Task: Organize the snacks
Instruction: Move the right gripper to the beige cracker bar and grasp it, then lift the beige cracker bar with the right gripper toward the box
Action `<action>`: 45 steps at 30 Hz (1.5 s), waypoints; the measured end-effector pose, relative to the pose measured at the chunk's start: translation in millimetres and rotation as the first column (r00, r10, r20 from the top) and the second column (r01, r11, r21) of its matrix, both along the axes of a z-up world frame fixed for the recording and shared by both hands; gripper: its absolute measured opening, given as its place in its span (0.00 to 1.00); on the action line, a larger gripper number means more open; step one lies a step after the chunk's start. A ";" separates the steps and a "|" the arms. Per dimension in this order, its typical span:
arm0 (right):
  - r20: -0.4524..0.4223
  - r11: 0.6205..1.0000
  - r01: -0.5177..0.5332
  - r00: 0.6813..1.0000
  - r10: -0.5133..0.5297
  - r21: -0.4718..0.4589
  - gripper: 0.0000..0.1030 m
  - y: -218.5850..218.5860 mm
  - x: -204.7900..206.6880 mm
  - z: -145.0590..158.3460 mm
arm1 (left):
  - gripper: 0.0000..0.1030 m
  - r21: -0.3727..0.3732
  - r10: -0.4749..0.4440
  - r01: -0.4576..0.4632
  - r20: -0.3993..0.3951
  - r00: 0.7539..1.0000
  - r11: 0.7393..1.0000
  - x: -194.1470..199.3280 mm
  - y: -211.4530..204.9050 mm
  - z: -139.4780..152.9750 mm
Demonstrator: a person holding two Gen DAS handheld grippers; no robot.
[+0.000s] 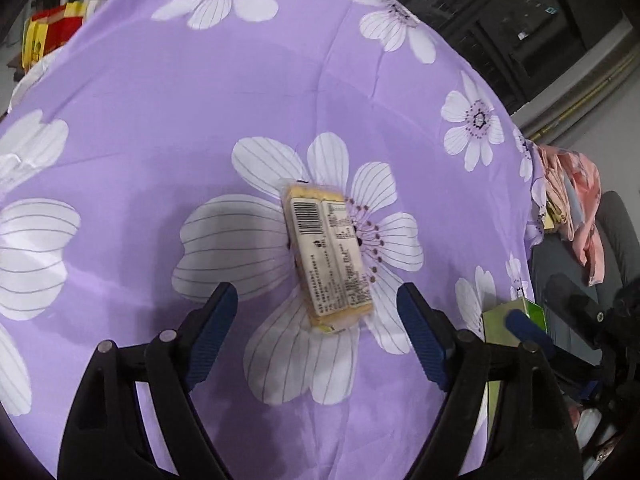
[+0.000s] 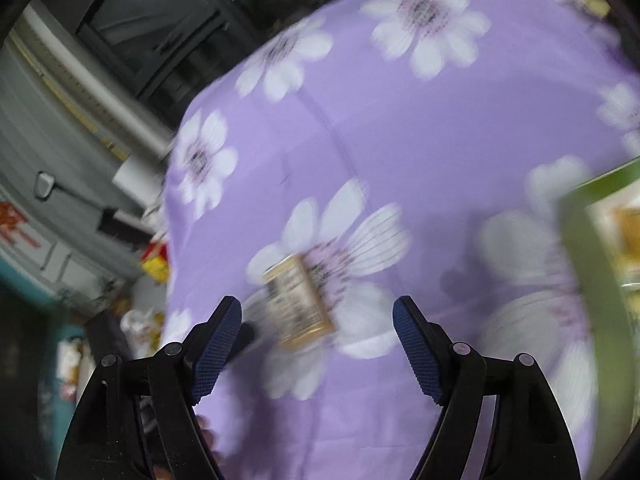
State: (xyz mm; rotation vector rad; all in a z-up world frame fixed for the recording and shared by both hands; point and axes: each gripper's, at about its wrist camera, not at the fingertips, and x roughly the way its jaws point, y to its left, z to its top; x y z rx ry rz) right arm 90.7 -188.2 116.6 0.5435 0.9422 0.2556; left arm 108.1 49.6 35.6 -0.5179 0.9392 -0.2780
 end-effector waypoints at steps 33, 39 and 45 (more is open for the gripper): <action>-0.218 0.960 -0.275 0.935 0.282 0.059 0.57 64.0 65.0 -80.8 | 0.33 0.080 -0.111 0.104 0.092 0.990 0.991 -3.8 -32.7 -11.0; -0.167 0.958 -0.254 0.947 0.274 0.135 0.57 57.5 30.4 -58.0 | 0.33 0.021 -0.131 0.130 0.112 0.985 0.991 -36.2 -32.7 6.3; -0.127 0.957 -0.275 0.950 0.286 0.096 0.57 63.9 -0.2 -41.5 | 0.33 0.035 -0.143 0.140 0.123 0.982 0.990 -67.4 -36.9 15.2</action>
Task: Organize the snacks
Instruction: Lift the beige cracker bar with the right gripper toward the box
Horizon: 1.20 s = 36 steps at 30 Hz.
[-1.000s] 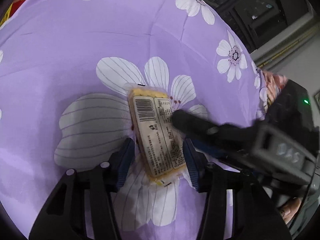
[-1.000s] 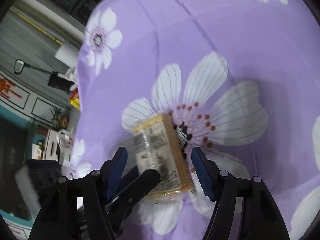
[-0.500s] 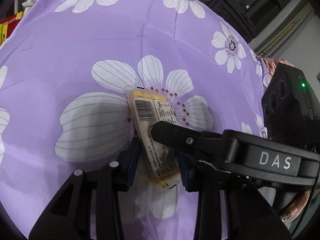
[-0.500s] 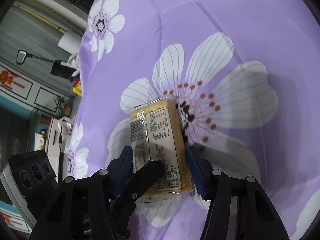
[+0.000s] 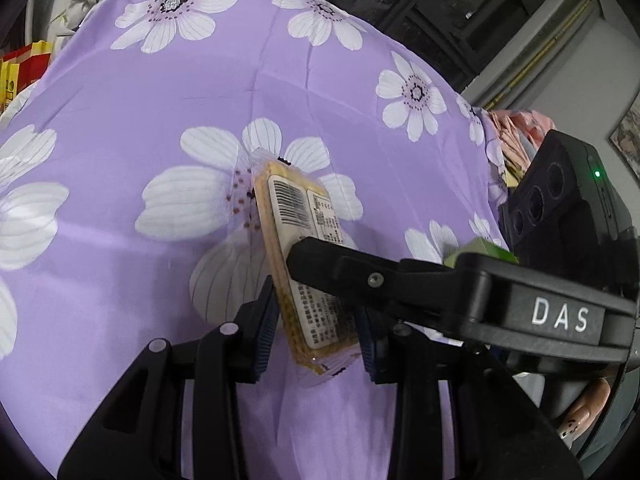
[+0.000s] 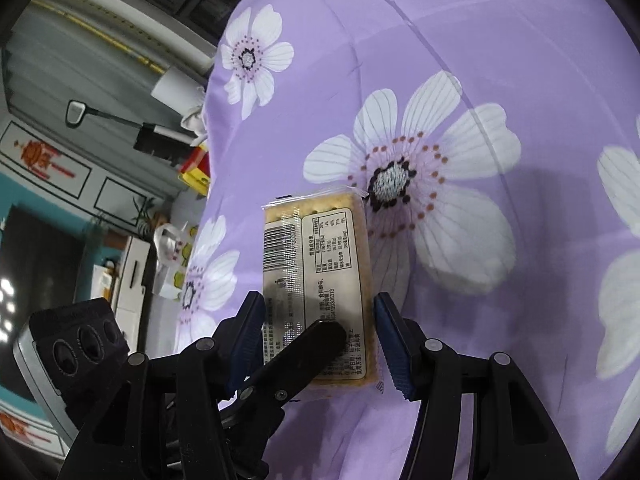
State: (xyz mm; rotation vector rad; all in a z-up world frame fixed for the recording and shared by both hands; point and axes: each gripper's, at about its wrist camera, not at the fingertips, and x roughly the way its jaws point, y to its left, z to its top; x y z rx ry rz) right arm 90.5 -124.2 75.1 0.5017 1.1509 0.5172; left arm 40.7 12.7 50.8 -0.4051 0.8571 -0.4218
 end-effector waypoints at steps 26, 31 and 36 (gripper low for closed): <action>0.101 0.995 0.100 0.990 -0.100 0.004 0.57 -29.1 -68.8 32.5 | 0.33 0.000 -0.090 0.090 0.111 0.990 0.996 -53.8 -23.9 27.5; 0.110 0.995 0.104 0.989 -0.103 -0.001 0.57 -32.2 -71.0 37.3 | 0.33 -0.003 -0.104 0.105 0.120 0.987 0.994 -55.4 -26.7 31.2; 0.141 0.995 0.101 0.985 -0.100 -0.004 0.57 -35.6 -77.7 46.2 | 0.33 0.007 -0.101 0.101 0.148 0.984 0.995 -61.8 -30.0 38.7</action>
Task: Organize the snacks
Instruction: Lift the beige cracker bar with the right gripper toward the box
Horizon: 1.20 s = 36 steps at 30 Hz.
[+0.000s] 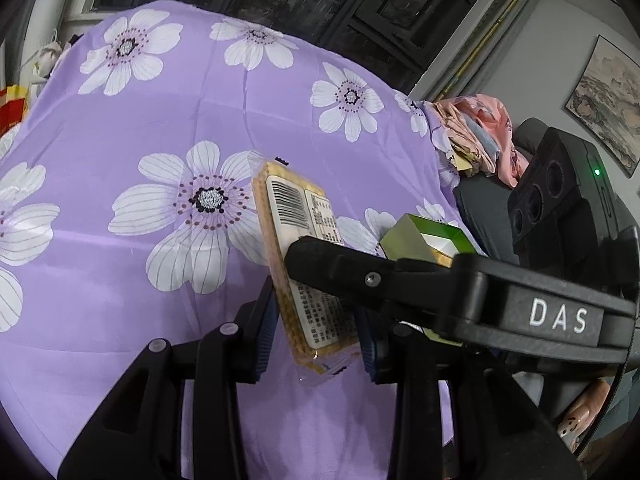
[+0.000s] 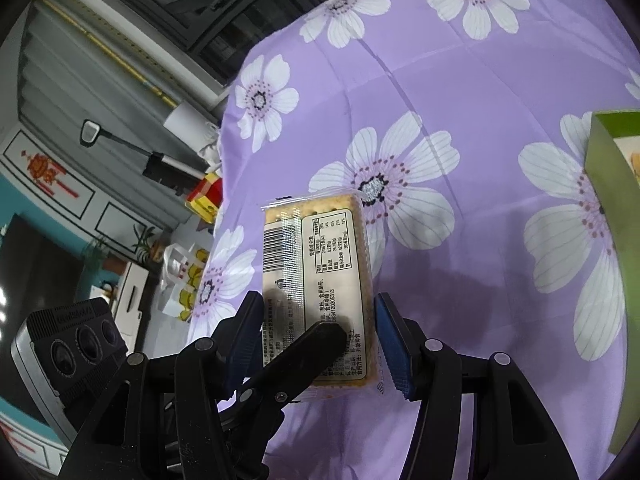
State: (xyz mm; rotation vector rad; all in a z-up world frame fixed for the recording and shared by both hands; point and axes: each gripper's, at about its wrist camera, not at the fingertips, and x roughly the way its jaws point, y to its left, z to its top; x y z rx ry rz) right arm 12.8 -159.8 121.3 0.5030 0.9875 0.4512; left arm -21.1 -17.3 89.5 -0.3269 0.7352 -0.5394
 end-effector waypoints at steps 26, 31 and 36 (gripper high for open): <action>0.150 0.999 0.024 0.988 -0.028 0.032 0.57 -28.8 -30.6 39.9 | 0.33 0.026 -0.044 0.041 0.138 0.989 0.999 -20.4 -25.6 38.2; 0.164 0.995 0.089 0.982 -0.096 0.046 0.57 -51.6 -35.8 42.9 | 0.34 0.044 -0.095 0.089 0.155 0.983 0.995 -18.0 -49.4 42.2; 0.171 0.987 0.156 0.972 -0.162 0.049 0.57 -74.7 -36.2 40.9 | 0.32 0.086 -0.191 0.178 0.189 0.963 0.980 -21.4 -81.5 44.1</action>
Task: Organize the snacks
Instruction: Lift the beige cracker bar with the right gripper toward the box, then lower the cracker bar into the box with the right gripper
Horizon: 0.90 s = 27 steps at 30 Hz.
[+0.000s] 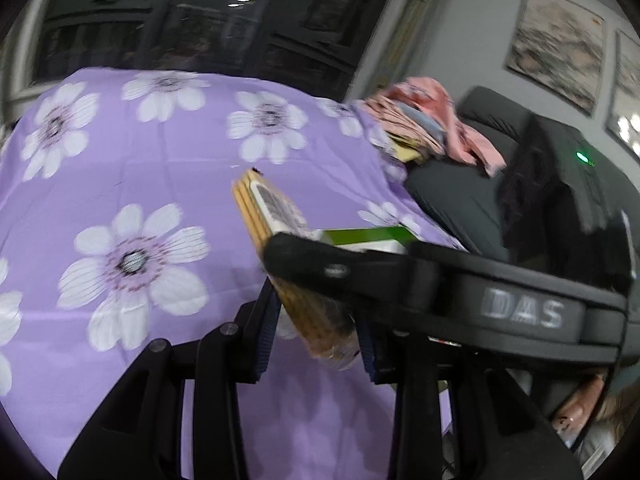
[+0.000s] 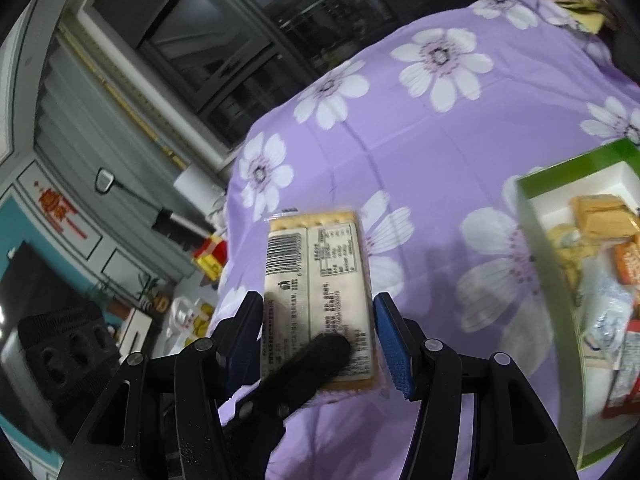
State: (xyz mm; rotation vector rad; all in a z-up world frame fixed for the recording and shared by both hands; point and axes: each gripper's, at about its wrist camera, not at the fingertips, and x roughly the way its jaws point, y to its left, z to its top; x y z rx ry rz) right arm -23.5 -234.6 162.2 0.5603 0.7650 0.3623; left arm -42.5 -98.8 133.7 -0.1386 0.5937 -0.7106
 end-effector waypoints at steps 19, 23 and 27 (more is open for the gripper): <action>-0.011 0.957 0.255 0.967 -0.256 0.135 0.56 -101.9 -27.2 -13.7 | 0.32 0.078 -0.229 0.228 -0.004 0.973 0.970 9.4 -110.9 -8.5; -0.033 0.935 0.327 0.945 -0.326 0.136 0.56 -119.8 -35.0 -16.4 | 0.32 0.064 -0.291 0.293 -0.031 0.956 0.954 10.4 -131.7 -14.2; -0.054 0.905 0.400 0.916 -0.397 0.141 0.55 -137.8 -43.8 -19.7 | 0.32 0.055 -0.338 0.341 -0.049 0.940 0.938 11.7 -147.2 -18.2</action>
